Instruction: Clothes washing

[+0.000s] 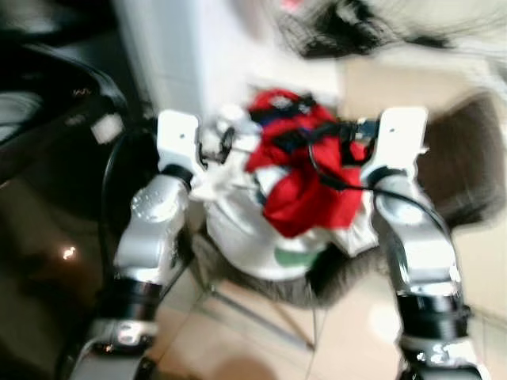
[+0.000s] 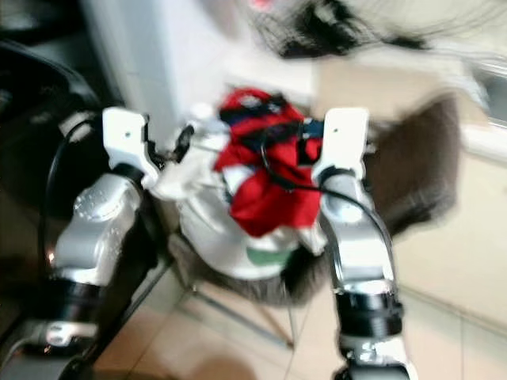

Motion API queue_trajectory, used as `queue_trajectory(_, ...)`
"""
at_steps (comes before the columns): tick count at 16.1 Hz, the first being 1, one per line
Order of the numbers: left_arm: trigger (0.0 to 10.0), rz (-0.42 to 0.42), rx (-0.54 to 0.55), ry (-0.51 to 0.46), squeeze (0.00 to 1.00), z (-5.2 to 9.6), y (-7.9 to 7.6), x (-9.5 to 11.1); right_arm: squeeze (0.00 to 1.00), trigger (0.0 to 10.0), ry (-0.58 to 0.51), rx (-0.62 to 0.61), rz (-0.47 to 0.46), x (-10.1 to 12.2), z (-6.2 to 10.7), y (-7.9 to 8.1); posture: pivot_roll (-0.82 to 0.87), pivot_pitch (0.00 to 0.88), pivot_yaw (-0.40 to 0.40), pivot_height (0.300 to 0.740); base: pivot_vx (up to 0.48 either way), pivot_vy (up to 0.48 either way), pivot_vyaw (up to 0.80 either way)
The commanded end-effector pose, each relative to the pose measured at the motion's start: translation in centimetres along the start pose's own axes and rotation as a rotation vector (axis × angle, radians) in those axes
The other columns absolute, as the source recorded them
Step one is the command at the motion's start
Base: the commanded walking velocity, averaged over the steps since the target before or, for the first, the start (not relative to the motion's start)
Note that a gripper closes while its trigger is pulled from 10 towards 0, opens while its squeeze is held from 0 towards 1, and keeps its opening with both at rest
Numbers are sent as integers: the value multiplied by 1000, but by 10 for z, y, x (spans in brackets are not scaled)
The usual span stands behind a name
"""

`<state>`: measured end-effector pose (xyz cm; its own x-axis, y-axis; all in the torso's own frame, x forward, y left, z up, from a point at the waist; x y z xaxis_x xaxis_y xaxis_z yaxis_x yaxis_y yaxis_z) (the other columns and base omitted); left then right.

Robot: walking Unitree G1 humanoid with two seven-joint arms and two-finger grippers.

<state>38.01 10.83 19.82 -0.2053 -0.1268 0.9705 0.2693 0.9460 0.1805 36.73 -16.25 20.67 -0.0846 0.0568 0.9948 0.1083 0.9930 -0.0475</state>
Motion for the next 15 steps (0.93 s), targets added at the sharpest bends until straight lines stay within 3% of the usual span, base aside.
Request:
queue_trajectory(1,10000,-51,24,7,0,1,7,-1,0,10000,-3,58,-2,2,1,11,-53,0,11,740,0,-337,0)
queue_trajectory(3,10000,-50,63,14,0,2,12,-3,0,10000,-13,66,-16,4,1,12,-54,0,10,740,0,-480,0)
queue_trajectory(5,10000,23,88,-7,0,4,16,0,0,10000,-25,125,50,5,2,21,-50,0,6,740,0,0,0)
queue_trajectory(7,10000,-37,74,-1,0,4,15,1,0,10000,-19,174,67,3,3,29,-46,0,1,740,0,0,800)
queue_trajectory(11,10000,-15,126,-10,0,8,26,2,0,10000,-7,223,49,-4,7,40,-34,0,-6,740,232,0,800)
queue_trajectory(15,10000,-21,123,-9,0,9,26,1,0,10000,-3,213,19,-6,8,39,-30,0,-3,740,382,0,600)
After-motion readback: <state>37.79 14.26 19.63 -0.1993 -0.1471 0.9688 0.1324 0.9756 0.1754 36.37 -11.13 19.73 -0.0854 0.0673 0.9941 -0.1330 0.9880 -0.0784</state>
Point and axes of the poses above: a point about 5 cm out from each wrist's last joint towards the gripper, its own z axis pointing back from the gripper into the wrist, its own x axis along the axis of the wrist's last joint, y = z × x, the point moved 4 cm from there along -z, pointing out of the wrist towards the gripper, and after that the axes turned 4 degrees about -z, right-handed, at the moved point
